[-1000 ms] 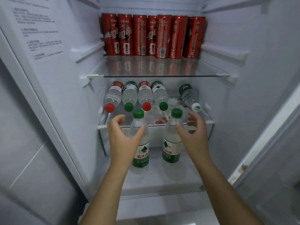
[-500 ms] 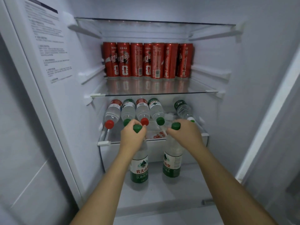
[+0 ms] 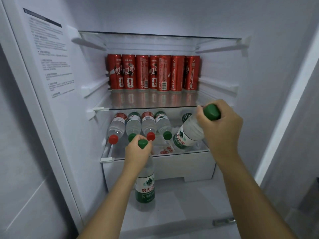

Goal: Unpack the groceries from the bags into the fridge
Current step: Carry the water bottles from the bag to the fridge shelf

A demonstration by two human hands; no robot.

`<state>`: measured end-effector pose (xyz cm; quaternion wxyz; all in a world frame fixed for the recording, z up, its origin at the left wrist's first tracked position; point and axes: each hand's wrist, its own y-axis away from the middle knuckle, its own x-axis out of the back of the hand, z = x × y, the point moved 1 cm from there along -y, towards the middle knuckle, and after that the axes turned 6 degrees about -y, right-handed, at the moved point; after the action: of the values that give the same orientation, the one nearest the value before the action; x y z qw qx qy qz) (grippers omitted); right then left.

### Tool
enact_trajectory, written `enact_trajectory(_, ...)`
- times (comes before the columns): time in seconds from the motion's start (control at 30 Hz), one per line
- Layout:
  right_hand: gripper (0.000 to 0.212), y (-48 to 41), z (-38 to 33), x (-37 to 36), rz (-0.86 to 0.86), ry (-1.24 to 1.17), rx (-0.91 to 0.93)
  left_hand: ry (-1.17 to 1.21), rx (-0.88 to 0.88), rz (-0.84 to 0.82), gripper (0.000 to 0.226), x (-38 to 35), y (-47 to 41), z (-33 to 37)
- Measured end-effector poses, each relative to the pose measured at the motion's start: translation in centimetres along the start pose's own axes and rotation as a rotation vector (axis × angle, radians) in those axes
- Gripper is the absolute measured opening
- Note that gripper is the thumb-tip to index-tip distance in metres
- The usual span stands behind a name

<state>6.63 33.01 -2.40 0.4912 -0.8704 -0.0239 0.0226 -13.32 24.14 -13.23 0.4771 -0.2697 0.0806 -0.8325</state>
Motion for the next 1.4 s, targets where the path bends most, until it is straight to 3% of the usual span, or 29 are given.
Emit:
enact_trajectory(0.3,0.018,4.2,5.9,-1.7,0.013,0.046,0.076,0.044,-0.022,0.005,0.017,0.0,0.0,-0.1)
enact_trajectory(0.43,0.034,5.5,7.9,-3.1,-0.100,0.194,0.004,0.048,-0.027,0.001,0.016,0.0,0.0,-0.1)
enact_trajectory(0.57,0.036,6.1,10.2,-5.0,-0.182,0.423,-0.038,0.061,-0.032,-0.011,0.014,0.0,0.0,-0.2)
enact_trajectory(0.83,0.056,4.6,13.5,-8.1,-0.512,0.783,-0.270,0.069,-0.052,-0.024,0.016,-0.1,0.0,-0.5)
enact_trajectory(1.27,0.056,3.0,14.7,-9.6,-0.609,0.738,-0.388,0.097,-0.082,-0.009,0.016,-0.1,0.1,-0.7)
enact_trajectory(1.4,0.064,2.2,13.4,-8.5,-0.687,0.662,-0.515,0.152,-0.102,-0.059,0.012,0.1,1.2,-1.2)
